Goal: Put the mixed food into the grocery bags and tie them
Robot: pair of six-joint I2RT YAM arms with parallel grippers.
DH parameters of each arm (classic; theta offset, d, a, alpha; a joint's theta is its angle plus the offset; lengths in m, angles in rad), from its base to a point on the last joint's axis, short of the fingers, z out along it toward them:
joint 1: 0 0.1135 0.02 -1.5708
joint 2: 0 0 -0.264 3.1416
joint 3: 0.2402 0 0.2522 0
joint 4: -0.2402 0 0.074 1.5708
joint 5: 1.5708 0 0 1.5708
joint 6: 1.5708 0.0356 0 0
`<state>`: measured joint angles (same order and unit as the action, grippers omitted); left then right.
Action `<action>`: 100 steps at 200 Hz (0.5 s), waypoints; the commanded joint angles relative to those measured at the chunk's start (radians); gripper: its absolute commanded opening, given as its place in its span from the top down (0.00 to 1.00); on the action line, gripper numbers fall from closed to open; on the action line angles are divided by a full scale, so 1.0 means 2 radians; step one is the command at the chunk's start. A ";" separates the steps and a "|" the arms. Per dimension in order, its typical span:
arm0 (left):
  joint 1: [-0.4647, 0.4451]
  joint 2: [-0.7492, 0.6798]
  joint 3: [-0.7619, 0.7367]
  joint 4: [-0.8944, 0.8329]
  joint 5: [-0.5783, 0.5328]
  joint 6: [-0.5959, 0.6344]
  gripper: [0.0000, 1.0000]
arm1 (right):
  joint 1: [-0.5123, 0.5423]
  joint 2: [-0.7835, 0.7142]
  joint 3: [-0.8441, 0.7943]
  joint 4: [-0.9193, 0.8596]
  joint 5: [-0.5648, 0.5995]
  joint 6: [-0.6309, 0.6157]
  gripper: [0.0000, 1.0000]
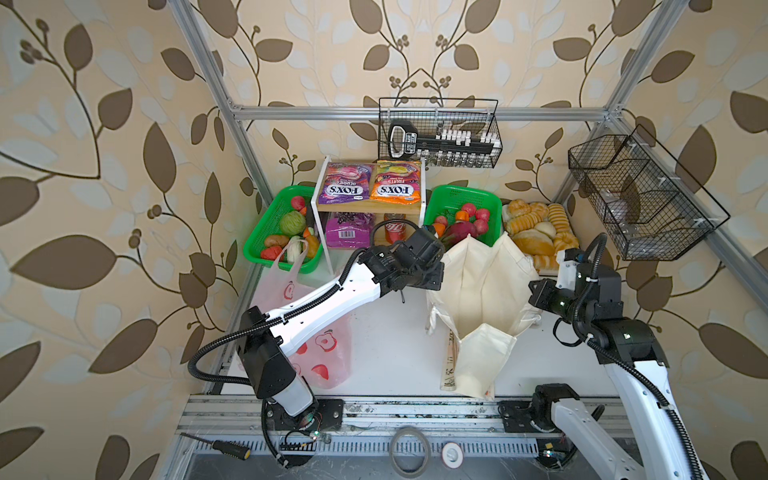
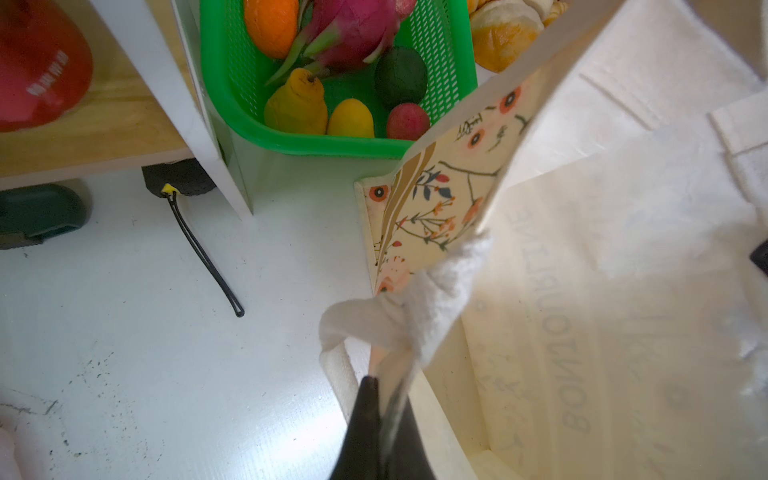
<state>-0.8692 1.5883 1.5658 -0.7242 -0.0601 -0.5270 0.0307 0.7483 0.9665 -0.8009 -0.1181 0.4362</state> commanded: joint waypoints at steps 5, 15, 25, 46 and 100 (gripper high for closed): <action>0.006 -0.048 -0.021 0.044 -0.046 0.005 1.00 | 0.002 0.006 -0.005 0.060 -0.033 -0.016 0.96; 0.006 -0.059 -0.032 0.062 -0.048 0.010 1.00 | 0.001 0.006 -0.004 0.068 -0.025 -0.022 0.95; 0.006 -0.065 -0.041 0.074 -0.045 0.016 1.00 | 0.002 0.007 -0.005 0.076 -0.028 -0.027 0.92; 0.006 -0.067 -0.047 0.074 -0.027 0.020 0.90 | 0.002 0.009 -0.004 0.070 -0.039 -0.033 0.86; 0.005 -0.111 -0.066 0.086 0.029 0.011 0.51 | 0.000 -0.022 0.027 0.026 -0.015 -0.039 0.44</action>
<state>-0.8688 1.4681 1.4528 -0.6121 -0.0505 -0.5018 0.0307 0.7418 0.9653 -0.7193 -0.1669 0.3771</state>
